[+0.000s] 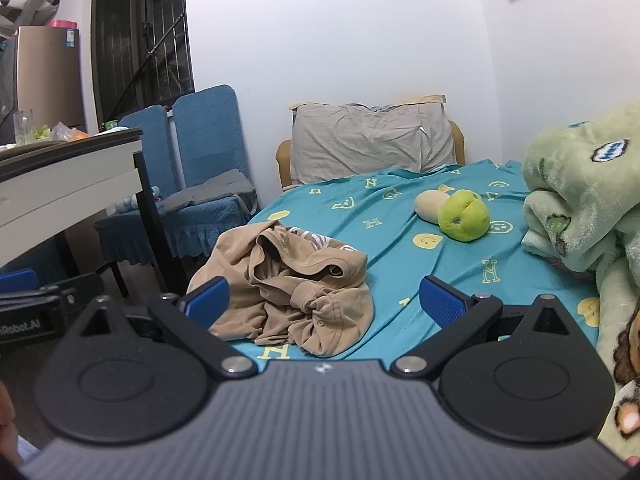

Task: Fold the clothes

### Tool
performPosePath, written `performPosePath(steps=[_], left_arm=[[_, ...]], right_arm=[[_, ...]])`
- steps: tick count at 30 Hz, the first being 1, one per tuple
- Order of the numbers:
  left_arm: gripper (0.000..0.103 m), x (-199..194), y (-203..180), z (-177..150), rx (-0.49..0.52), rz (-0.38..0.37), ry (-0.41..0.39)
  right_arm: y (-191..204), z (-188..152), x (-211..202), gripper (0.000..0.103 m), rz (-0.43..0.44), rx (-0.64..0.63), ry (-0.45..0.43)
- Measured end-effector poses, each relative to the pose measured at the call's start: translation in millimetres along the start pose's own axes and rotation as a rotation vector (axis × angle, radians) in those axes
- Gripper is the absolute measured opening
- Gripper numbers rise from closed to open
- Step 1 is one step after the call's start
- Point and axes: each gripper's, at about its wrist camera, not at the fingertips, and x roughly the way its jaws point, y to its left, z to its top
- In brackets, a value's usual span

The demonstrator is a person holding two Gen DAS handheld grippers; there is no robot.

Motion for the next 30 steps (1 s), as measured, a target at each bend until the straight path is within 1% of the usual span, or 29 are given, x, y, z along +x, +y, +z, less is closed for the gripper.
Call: performPosePath(steps=[3, 6, 7, 10, 15, 18, 22, 27, 29, 30], left_arm=[[0.103, -4, 0, -1, 0.004, -0.004, -0.013], [0.103, 0, 0, -4, 0.012, -0.003, 0.019], [0.103, -2, -1, -6, 0.015, -0.002, 0.013], [0.103, -2, -4, -4, 0.017, 0.001, 0.012], [0.103, 2, -2, -3, 0.009, 0.01, 0.01], [0.103, 1, -1, -2, 0.002, 0.012, 0.012], [0.103, 1, 1, -3, -0.007, 0.01, 0.012], [0.103, 2, 1, -4, -0.005, 0.011, 0.015], [0.103, 2, 1, -4, -0.005, 0.009, 0.014], [0.103, 2, 1, -5, -0.006, 0.009, 0.014]], right_arm=[[0, 0, 0, 0.103, 0.012, 0.006, 0.007], [-2, 3, 4, 0.103, 0.024, 0.004, 0.027], [-2, 5, 6, 0.103, 0.022, -0.004, 0.03], [6, 4, 2, 0.103, 0.013, -0.031, -0.001], [13, 1, 1, 0.103, 0.007, -0.055, -0.013], [17, -1, -2, 0.103, -0.02, -0.073, -0.036], [16, 1, -6, 0.103, 0.048, -0.058, -0.038], [18, -1, -7, 0.103, 0.009, -0.066, -0.051], [16, -1, -8, 0.097, 0.011, -0.051, -0.057], [14, -1, -8, 0.091, 0.012, -0.042, -0.057]])
